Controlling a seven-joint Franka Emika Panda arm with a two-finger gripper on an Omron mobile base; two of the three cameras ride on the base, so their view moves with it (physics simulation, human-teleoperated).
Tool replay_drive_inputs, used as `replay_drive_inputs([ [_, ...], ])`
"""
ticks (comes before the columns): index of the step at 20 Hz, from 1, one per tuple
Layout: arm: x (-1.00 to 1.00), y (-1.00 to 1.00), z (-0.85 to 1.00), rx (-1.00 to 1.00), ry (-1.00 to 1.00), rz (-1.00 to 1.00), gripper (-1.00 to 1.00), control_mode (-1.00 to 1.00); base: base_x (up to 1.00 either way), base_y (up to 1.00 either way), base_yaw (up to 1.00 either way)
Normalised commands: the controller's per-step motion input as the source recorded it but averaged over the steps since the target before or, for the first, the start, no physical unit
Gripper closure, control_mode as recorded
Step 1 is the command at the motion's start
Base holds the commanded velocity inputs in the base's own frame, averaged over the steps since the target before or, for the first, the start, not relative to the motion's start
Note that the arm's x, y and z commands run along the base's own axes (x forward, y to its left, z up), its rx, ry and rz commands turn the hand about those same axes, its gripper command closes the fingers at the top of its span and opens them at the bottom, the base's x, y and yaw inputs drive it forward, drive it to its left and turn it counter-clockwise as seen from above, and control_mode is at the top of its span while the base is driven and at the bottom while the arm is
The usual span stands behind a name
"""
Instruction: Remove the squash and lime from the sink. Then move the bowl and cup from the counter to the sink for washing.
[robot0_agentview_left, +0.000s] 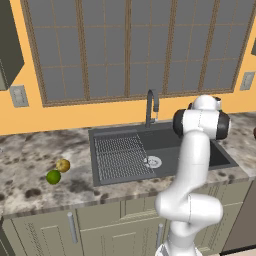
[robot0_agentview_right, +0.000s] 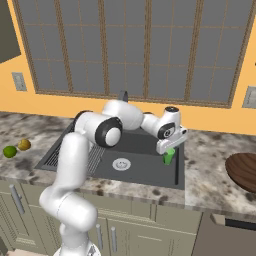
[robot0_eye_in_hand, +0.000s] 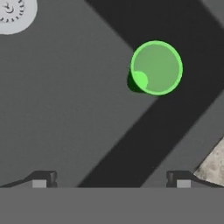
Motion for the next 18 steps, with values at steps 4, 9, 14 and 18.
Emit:
replay_drive_inputs([
  [4, -0.45, -0.14, 0.29, 0.00, 0.00, -0.20, -1.00, -1.00, 0.00, 0.00, 0.00],
  [9, -0.45, -0.18, 0.28, 0.00, 0.00, -0.22, -1.00, -1.00, 0.00, 0.00, 0.00],
  [14, -0.44, -0.21, 0.26, 0.00, -0.03, -0.22, -1.00, -1.00, 0.00, 0.00, 0.00],
  [18, -0.40, -0.24, 0.21, -0.02, -0.07, -0.20, -1.00, -1.00, 0.00, 0.00, 0.00],
])
